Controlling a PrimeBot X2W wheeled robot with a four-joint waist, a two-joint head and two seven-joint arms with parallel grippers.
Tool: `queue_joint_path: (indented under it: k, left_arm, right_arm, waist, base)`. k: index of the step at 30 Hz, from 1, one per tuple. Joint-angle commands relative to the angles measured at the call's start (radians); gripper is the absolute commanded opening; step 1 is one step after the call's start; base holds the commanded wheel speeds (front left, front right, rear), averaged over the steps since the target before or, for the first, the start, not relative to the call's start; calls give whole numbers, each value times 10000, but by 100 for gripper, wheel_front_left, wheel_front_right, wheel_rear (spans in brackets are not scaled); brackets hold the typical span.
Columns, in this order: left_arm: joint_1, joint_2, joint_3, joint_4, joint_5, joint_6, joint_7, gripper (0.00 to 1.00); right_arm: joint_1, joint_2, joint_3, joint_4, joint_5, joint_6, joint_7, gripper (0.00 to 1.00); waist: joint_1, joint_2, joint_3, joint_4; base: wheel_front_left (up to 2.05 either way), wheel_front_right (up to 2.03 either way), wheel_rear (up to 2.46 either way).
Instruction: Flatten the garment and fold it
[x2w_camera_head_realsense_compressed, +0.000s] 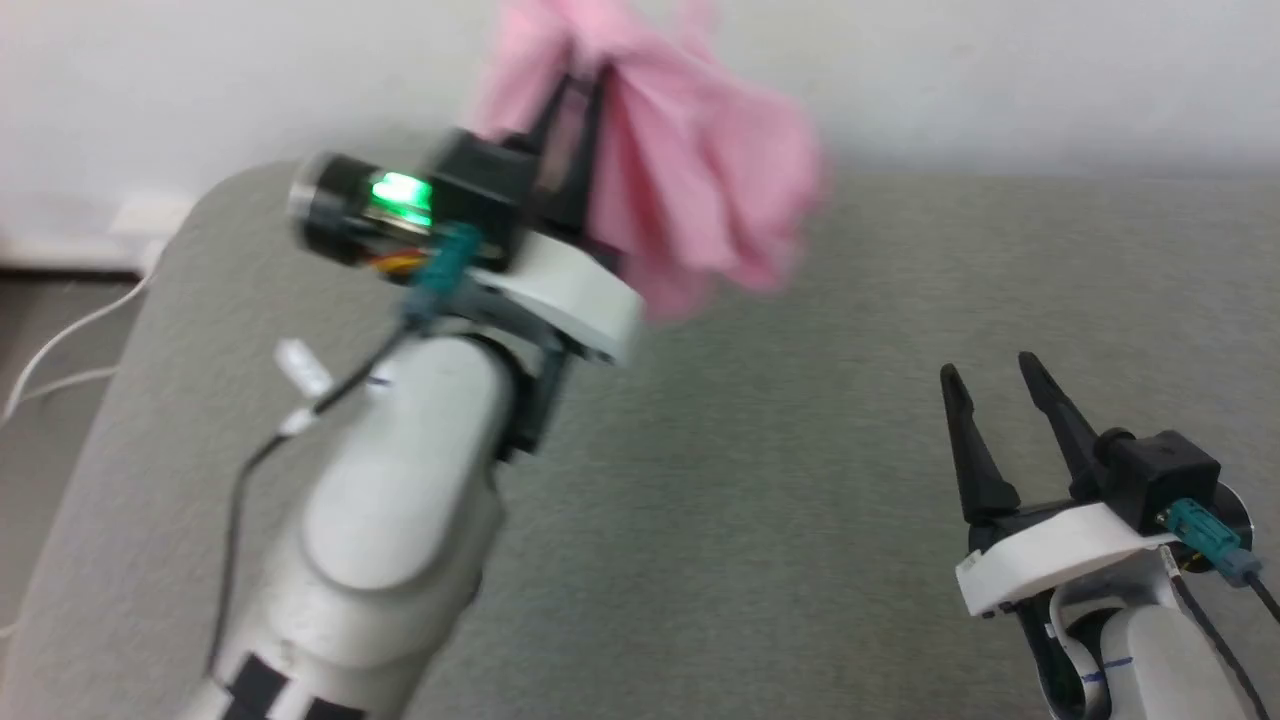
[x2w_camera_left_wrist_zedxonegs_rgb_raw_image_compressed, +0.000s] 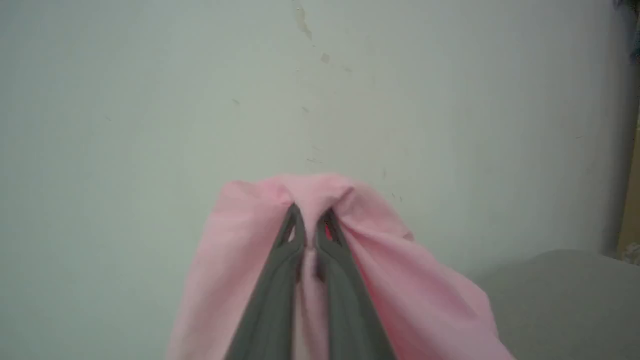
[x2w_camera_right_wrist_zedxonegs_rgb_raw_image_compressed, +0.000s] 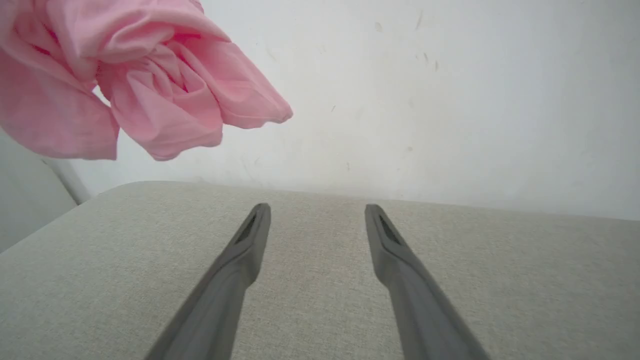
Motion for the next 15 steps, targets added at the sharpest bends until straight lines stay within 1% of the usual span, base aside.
queue_joint_path:
  k: [1, 4, 7, 10, 12, 14, 15]
  left_arm:
    - [-24, -126, -149, 141, -109, -140, 70, 0]
    - [231, -463, -746, 804, -333, -502, 504, 0]
    - [606, -675, -1280, 1866, -714, -874, 1429, 0]
    - [993, -788, -1703, 3096, -1121, -1183, 2706, 0]
    - [1256, -854, -1932, 3899, -1486, -1421, 3745, 0]
    - [1471, -908, -2093, 4501, -1822, -1559, 4703, 1]
    - [1574, -932, -2135, 4717, -1998, -1595, 5111, 24]
  right_arm:
    - [104, 15, -21, -59, 79, -11, 20, 100]
    - [116, 15, 1, -128, 125, -11, 83, 100]
    - [96, 15, 18, -181, 174, -11, 126, 100]
    - [69, 15, 41, -202, 208, -11, 164, 100]
    - [59, 15, 26, -198, 240, -11, 170, 100]
    - [54, 16, 25, -190, 258, -11, 173, 100]
    - [53, 16, 22, -184, 268, -11, 170, 100]
  waist:
    - [2, 1, -450, -1491]
    - [2, 1, -347, -2053]
    - [2, 1, -193, -2513]
    - [2, 1, -30, -2870]
    - [2, 1, 54, -3016]
    - [2, 1, 127, -3097]
    - [2, 1, 144, -3111]
  base:
    - [0, 0, 0]
    - [0, 0, 0]
    - [0, 0, 0]
    - [0, 0, 0]
    - [0, 0, 0]
    - [0, 0, 0]
    - [0, 0, 0]
